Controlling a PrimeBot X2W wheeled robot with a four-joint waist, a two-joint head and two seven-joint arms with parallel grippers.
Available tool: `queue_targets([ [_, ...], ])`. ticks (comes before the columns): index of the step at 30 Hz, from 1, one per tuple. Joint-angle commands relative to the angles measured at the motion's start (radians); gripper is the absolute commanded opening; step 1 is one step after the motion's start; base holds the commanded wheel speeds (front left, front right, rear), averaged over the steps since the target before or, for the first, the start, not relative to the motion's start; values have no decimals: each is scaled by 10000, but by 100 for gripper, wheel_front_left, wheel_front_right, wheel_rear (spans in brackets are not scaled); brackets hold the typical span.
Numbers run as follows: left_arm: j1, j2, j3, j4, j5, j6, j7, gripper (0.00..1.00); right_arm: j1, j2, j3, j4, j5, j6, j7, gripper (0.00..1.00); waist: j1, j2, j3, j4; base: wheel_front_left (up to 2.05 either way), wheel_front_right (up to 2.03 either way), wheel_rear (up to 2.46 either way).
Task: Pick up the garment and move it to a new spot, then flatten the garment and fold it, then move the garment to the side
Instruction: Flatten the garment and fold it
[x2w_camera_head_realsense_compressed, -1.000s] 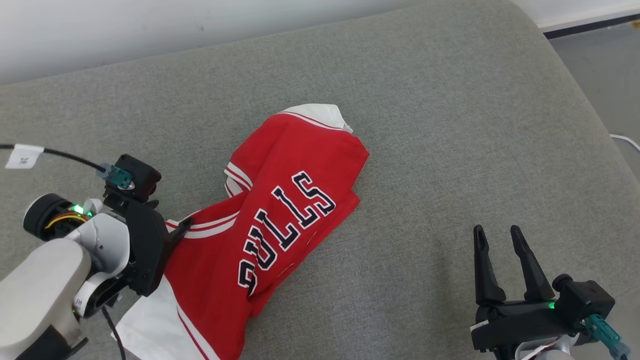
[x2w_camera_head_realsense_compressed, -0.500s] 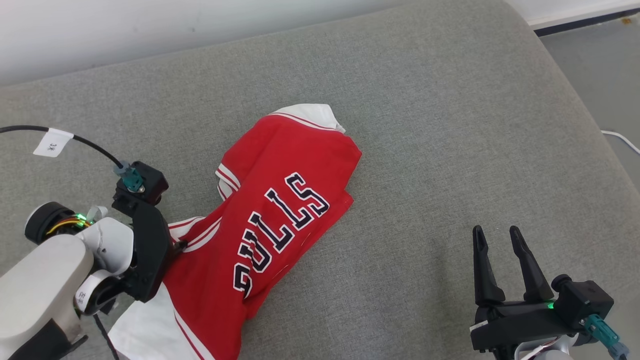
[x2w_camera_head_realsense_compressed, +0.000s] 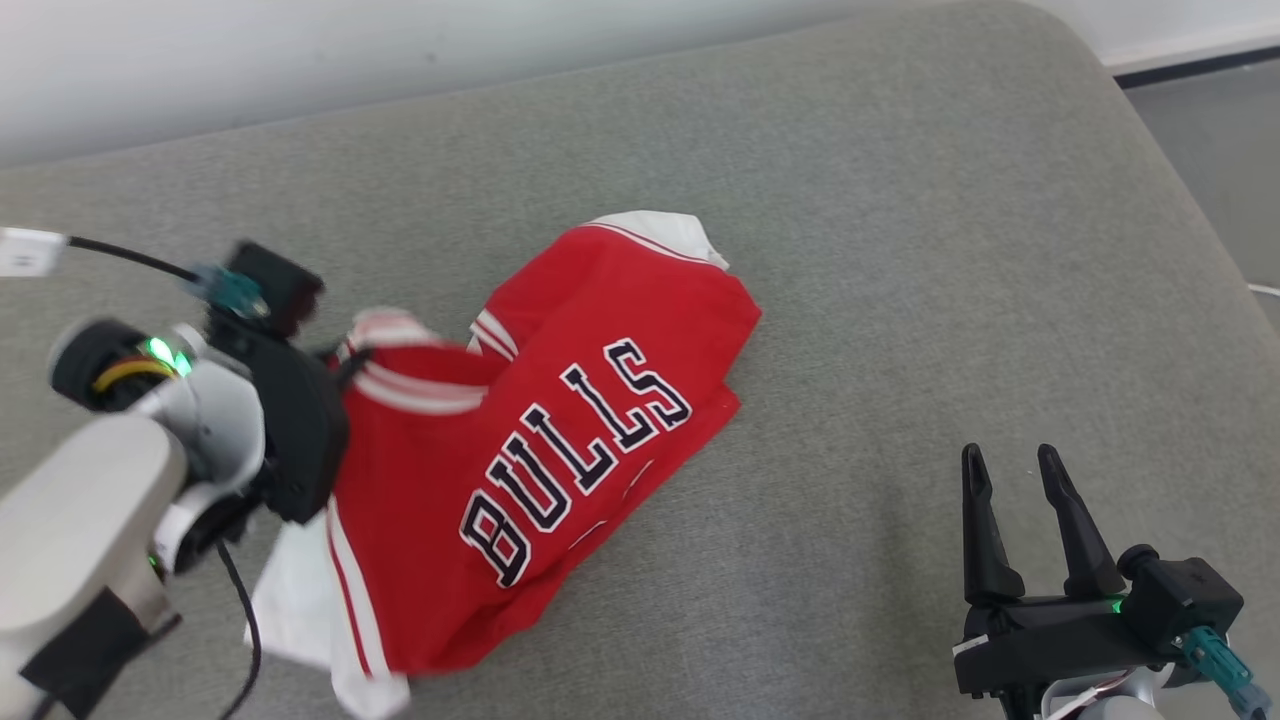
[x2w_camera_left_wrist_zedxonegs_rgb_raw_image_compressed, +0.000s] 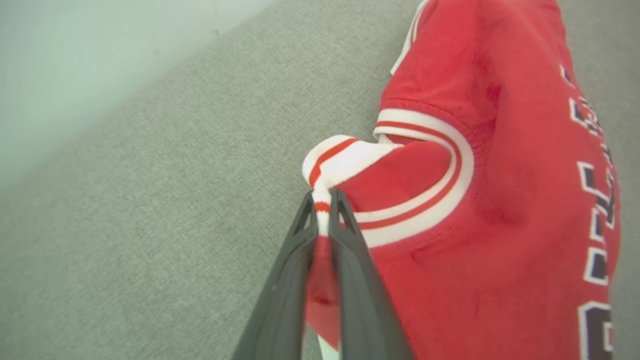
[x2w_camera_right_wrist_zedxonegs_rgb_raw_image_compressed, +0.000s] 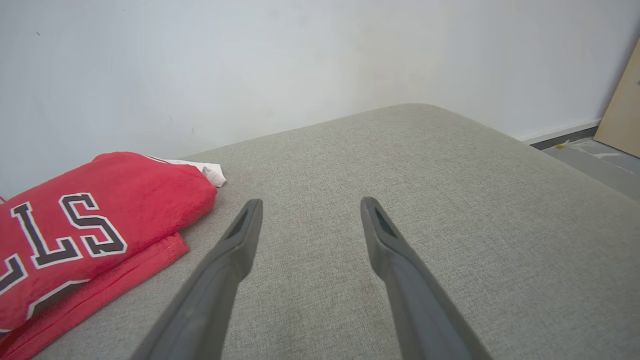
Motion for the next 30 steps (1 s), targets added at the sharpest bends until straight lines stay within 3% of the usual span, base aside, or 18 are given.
queue_targets([
  [1, -166, 2, 144, 80, 105, -13, -337, 0, 32, 1, -38, -41, -44, -22, -2, 100, 0, -1, -131, 211, 0, 0, 0],
  [10, -50, 312, 794, 848, 431, 355, -2285, 0, 76, 1, -137, -91, -207, -22, -2, 100, 0, -1, -144, 671, 0, 0, 0],
  [18, 435, 569, 1242, 2017, 808, 1372, -3909, 0, -56, 0, -127, -112, -292, -22, -2, 100, 0, -1, 31, 699, 0, 0, 0],
  [21, 653, 492, 1291, 2457, 862, 1632, -4329, 0, -38, 1, -147, -77, -368, -22, -1, 100, 0, -1, 44, 679, 0, 0, 0],
  [24, 835, 260, 1344, 2774, 672, 1579, -4638, 0, 33, 0, -178, -59, -414, -22, -2, 100, 0, -1, -4, 705, 0, 0, 0],
  [25, 818, 214, 1348, 2831, 726, 1599, -4850, 34, 51, 1, -192, -47, -453, -22, -2, 100, 0, -1, -48, 730, 0, 0, 0],
  [26, 814, 162, 1351, 2881, 781, 1586, -5069, 90, 61, 1, -189, -43, -496, -22, -2, 100, 0, -1, -83, 758, 0, 0, 0],
  [27, 779, 77, 1390, 2921, 799, 1580, -5326, 100, 69, 1, -197, -38, -517, -23, -2, 100, 0, -1, -139, 793, 0, 0, 0],
  [30, 734, -148, 1469, 2995, 872, 1588, -6120, 100, 157, -2, -224, -56, -599, -23, -1, 100, 0, -1, -385, 913, 0, 0, 0],
])
